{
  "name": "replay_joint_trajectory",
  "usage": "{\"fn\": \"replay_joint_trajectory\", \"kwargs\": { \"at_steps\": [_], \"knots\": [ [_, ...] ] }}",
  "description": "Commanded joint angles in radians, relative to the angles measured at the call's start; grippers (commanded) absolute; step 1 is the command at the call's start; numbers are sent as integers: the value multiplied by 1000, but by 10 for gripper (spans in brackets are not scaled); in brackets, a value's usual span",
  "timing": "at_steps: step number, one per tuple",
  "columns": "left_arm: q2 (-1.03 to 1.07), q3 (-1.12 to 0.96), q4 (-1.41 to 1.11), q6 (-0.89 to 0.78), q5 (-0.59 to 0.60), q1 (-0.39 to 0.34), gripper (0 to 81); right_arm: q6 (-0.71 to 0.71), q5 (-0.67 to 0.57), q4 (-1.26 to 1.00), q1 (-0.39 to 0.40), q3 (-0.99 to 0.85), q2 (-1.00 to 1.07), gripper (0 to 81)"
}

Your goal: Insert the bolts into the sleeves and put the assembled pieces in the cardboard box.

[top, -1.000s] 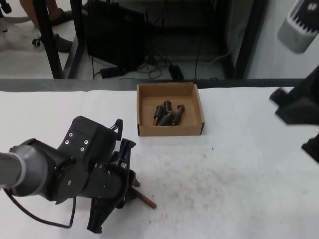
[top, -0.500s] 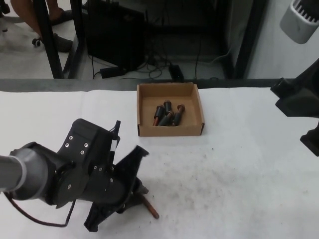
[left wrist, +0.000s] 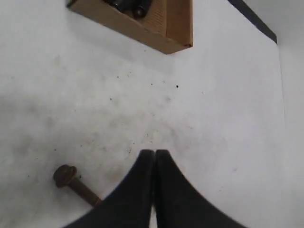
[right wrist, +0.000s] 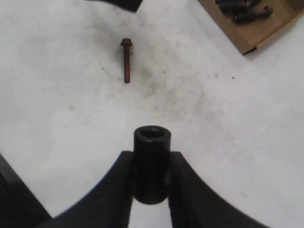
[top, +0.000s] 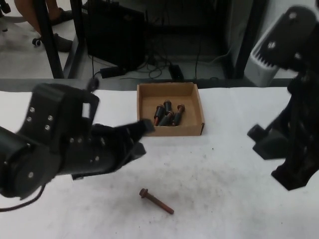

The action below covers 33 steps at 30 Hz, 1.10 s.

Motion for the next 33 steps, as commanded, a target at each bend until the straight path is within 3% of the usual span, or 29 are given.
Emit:
{"fn": "replay_joint_trajectory", "kwargs": {
  "at_steps": [1, 6, 9, 12, 15, 17, 23, 33],
  "knots": [
    [-7, -1, 83, -90, -6, -1, 8, 22, -5, -7, 0, 12, -5, 2],
    [-7, -1, 297, -381, -172, -65, 8, 39, 0, -9, 0, 12, -5, 2],
    [-7, -1, 228, -418, -232, -97, 4, 47, 0, -9, 0, 12, -5, 2],
    [-3, -1, 113, -369, -220, -108, 113, 47, 0, -9, 0, 12, -5, 2],
    [0, -1, 86, -395, -178, -108, 274, 47, 0, -9, 0, 12, -5, 2],
    [8, -1, 87, -424, -178, -108, 335, 47, 0, -9, 0, 12, -5, 2],
    [67, -1, 91, -458, -103, -110, 298, 44, 0, -9, 0, 12, -5, 2],
    [173, -3, 75, -556, -93, -163, 297, 44, 0, -9, 0, 12, -5, 2]
  ]
}}
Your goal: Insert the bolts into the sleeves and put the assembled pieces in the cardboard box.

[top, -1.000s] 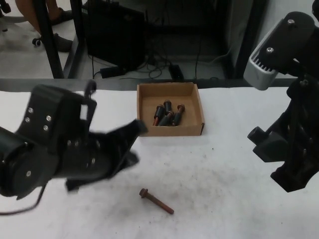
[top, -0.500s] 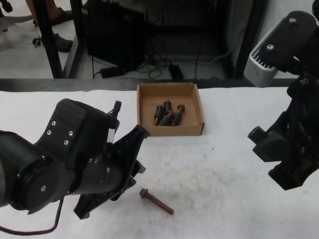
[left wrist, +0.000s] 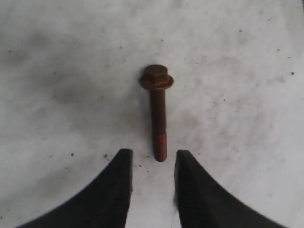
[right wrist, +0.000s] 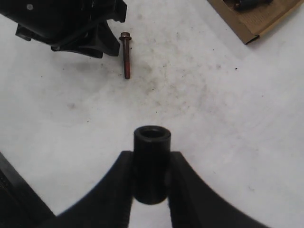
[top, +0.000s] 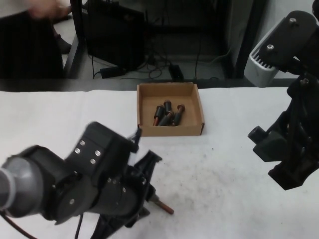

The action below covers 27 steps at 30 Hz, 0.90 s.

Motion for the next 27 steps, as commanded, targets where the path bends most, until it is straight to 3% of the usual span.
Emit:
{"fn": "replay_joint_trajectory", "kwargs": {
  "at_steps": [1, 12, 27],
  "knots": [
    [14, -6, -11, -9, 5, -4, 297, 1, -2, -9, 0, -4, -5, 2],
    [89, -6, -125, -100, 17, -7, 297, -8, -2, -11, 0, -4, -5, 2],
    [97, -6, -154, -115, -88, -2, 290, -38, -9, -11, 0, -6, -5, 2]
  ]
}}
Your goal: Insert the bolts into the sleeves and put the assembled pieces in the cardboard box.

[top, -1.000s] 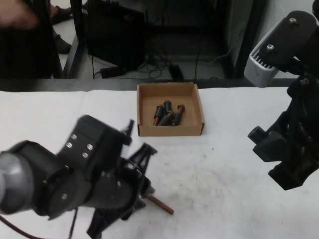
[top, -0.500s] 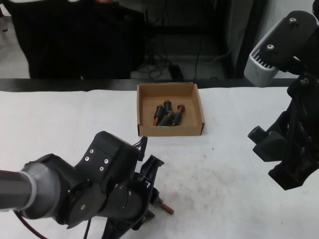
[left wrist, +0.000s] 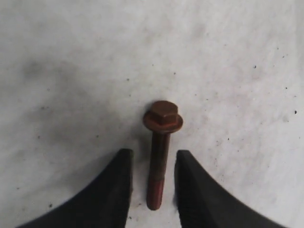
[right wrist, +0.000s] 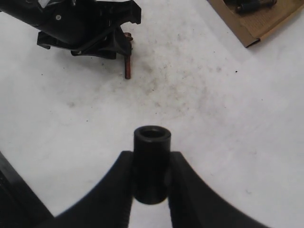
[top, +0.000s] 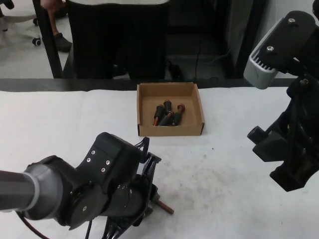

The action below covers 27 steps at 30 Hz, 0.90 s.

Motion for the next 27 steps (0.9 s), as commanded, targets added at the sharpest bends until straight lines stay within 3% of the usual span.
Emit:
{"fn": "replay_joint_trajectory", "kwargs": {
  "at_steps": [1, 5, 13, 19, 27],
  "knots": [
    [2, -6, -9, -7, -22, 1, 284, -9, -8, -9, 0, -8, -5, 2],
    [9, -6, -25, -7, -63, 1, 251, -9, -8, -9, 0, -19, -5, 2],
    [78, -6, -90, -76, 34, 1, 251, -9, -8, -11, 0, -23, -5, 2],
    [83, -12, -90, -76, 5, 1, 251, -9, -8, -11, 0, -23, -5, 2],
    [87, -17, -25, -127, 85, -2, 211, -9, -7, -11, 0, -32, -5, 2]
  ]
}}
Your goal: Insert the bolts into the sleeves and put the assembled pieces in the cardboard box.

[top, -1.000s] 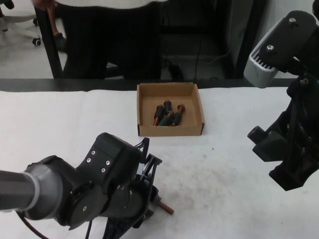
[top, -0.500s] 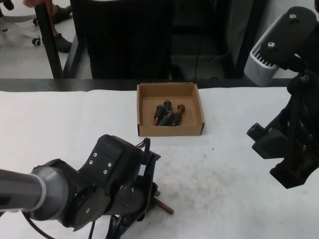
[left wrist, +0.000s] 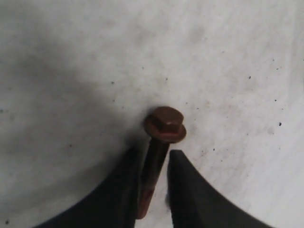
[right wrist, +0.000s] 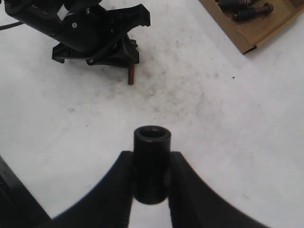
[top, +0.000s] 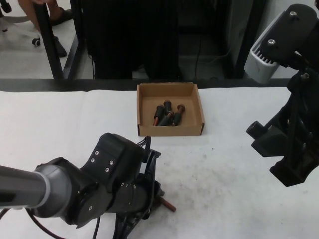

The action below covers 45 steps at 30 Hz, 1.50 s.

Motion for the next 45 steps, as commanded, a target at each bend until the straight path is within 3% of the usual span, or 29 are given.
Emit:
{"fn": "replay_joint_trajectory", "kwargs": {
  "at_steps": [1, 5, 12, 20, 26, 39, 45],
  "knots": [
    [20, -1, 66, -15, 43, -2, 212, -9, -6, -7, 0, -19, -5, 2],
    [20, -1, 72, -15, 42, -2, 179, -9, -1, -7, 0, -19, -7, 2],
    [20, -3, 91, -15, 38, -2, 2, -9, -1, -7, 0, -19, -7, 2],
    [24, -23, 186, -2, 12, -2, 8, -32, 13, -7, 0, -19, -20, 2],
    [3, -23, 122, 84, 19, -2, 8, -46, 67, -7, 0, -19, -49, 2],
    [-256, -14, 239, 678, -125, 1, 8, -46, 55, -7, 0, -19, -49, 2],
    [-405, -6, 167, 852, -149, 8, 8, 40, -134, -53, 0, 14, -47, 2]
  ]
}}
